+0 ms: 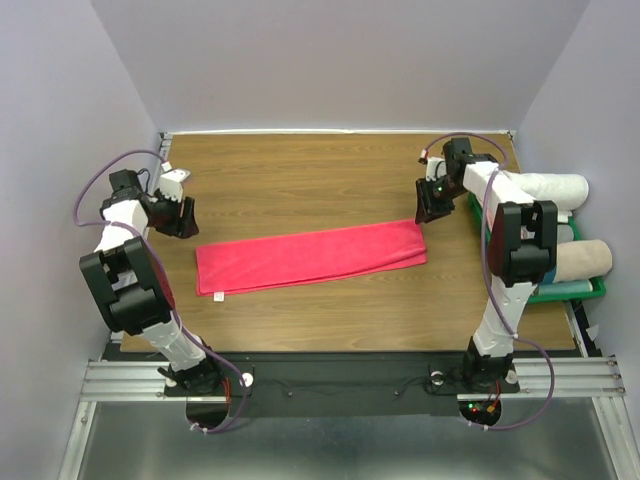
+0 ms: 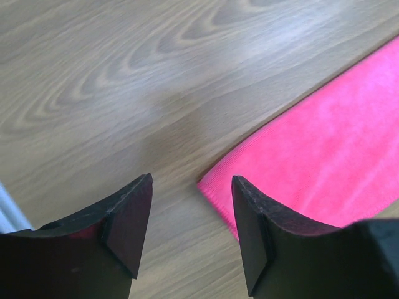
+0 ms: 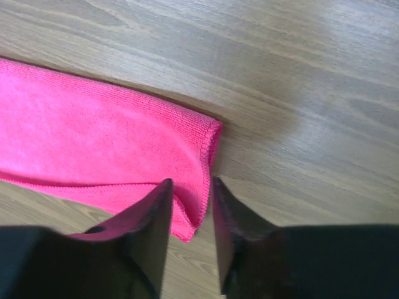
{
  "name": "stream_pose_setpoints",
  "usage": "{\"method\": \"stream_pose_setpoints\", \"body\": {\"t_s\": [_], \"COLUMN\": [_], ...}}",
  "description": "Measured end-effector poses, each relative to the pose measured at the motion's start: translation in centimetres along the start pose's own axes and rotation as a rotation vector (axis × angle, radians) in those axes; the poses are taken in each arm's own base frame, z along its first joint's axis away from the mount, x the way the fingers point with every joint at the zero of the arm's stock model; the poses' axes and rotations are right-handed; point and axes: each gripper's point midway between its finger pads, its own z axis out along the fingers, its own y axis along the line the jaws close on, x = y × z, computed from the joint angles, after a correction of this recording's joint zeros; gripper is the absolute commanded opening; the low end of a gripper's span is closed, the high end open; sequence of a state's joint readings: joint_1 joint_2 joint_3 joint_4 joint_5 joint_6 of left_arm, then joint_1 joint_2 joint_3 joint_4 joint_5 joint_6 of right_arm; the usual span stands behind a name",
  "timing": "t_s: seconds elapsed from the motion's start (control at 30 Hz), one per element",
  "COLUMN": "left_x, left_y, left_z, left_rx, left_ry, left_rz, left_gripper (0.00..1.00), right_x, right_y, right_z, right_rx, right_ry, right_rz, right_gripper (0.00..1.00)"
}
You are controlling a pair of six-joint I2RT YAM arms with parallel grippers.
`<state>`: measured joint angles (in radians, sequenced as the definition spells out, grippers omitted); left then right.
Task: Roll the towels
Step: Fold the towel
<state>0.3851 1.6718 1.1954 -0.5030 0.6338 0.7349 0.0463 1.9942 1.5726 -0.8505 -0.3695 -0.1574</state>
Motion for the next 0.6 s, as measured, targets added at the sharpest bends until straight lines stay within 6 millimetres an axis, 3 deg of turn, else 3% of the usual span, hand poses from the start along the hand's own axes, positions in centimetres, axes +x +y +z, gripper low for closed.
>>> {"method": "stream_pose_setpoints", "body": {"t_s": [0.13,0.33,0.6], "left_x": [0.5,-0.4,-0.5], "left_y": [0.7,-0.8,-1.4], "left_z": [-0.5,0.4,0.7], "left_rx": [-0.018,0.023,0.039], "left_ry": [0.000,-0.002,0.001], "left_rz": [-0.025,0.015,0.026], "left_gripper": [0.63,0.63,0.63], "right_x": [-0.1,0.3,2.6], "right_y": [0.4,0.9,1.8], "right_z": [0.0,0.2,1.3], "right_rx": [-0.025,-0.043,-0.075], "right_ry": [-0.004,0.008,0.071], "right_rz": [-0.008,-0.026,-0.046], "right_gripper": [0.31,0.33,0.35]}}
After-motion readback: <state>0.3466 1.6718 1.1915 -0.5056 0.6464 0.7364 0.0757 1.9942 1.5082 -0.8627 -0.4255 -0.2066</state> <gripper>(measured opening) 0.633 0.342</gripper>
